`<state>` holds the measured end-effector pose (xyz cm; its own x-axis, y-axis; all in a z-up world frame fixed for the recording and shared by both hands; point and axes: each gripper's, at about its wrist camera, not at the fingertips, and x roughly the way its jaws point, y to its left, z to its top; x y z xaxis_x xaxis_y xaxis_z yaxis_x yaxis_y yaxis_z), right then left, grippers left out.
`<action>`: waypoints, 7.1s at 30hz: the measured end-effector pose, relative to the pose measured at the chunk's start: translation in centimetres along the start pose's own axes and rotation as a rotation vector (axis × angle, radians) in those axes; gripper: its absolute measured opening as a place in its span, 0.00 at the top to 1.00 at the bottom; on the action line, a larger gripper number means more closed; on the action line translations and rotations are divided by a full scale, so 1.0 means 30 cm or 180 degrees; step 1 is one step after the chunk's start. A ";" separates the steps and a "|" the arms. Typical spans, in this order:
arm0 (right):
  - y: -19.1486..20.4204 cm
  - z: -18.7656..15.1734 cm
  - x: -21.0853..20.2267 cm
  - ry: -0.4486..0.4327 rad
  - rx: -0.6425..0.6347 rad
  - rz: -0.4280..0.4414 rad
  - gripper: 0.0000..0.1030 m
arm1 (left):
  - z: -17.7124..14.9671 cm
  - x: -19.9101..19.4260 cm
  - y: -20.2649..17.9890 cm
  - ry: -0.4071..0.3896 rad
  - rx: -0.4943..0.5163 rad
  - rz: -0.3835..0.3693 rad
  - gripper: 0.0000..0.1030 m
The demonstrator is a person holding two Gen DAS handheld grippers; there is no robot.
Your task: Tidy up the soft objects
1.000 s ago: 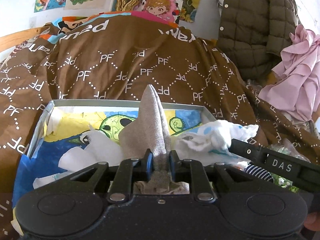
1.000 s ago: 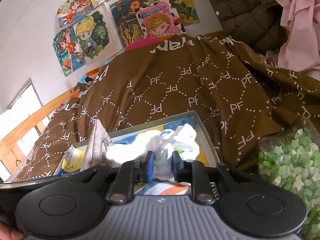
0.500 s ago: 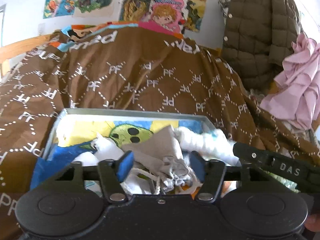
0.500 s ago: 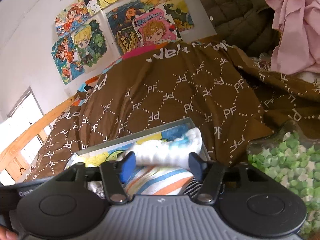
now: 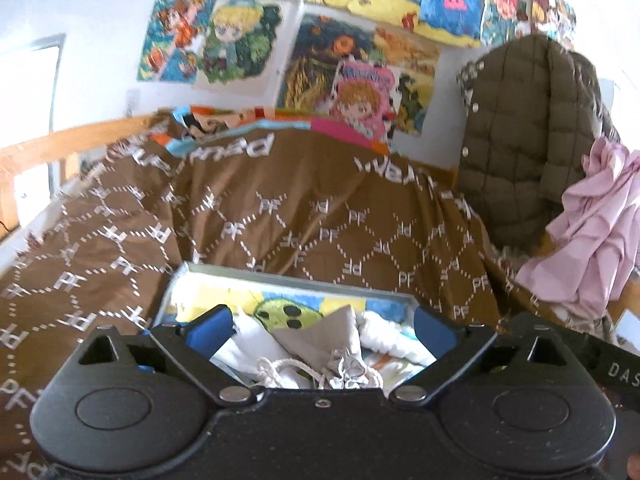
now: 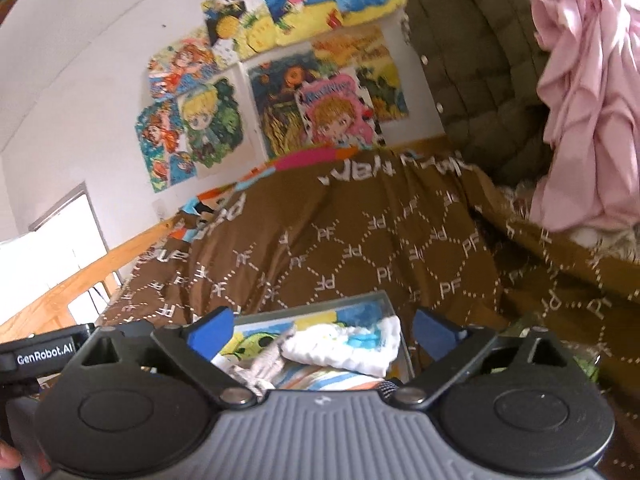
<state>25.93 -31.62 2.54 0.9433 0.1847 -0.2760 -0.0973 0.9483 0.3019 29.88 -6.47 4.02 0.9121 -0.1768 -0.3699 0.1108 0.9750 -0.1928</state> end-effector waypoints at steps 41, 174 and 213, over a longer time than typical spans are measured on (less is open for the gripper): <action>0.184 -0.103 -0.492 -0.0282 -0.0440 0.0091 0.00 | -0.214 -0.604 0.061 -0.0552 0.0014 0.0395 0.01; 0.214 -0.370 -0.433 0.0434 -0.0924 -0.0518 0.00 | -0.448 -0.587 0.103 0.0237 0.0191 0.0807 0.01; 0.210 -0.382 -0.420 0.0533 -0.0915 -0.0516 0.00 | -0.447 -0.586 0.101 0.0246 0.0192 0.0813 0.01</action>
<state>9.78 -25.04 -2.53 0.8910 0.0430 -0.4519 -0.0584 0.9981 -0.0200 8.87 -2.23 -2.26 0.8809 0.0683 -0.4683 -0.0935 0.9951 -0.0308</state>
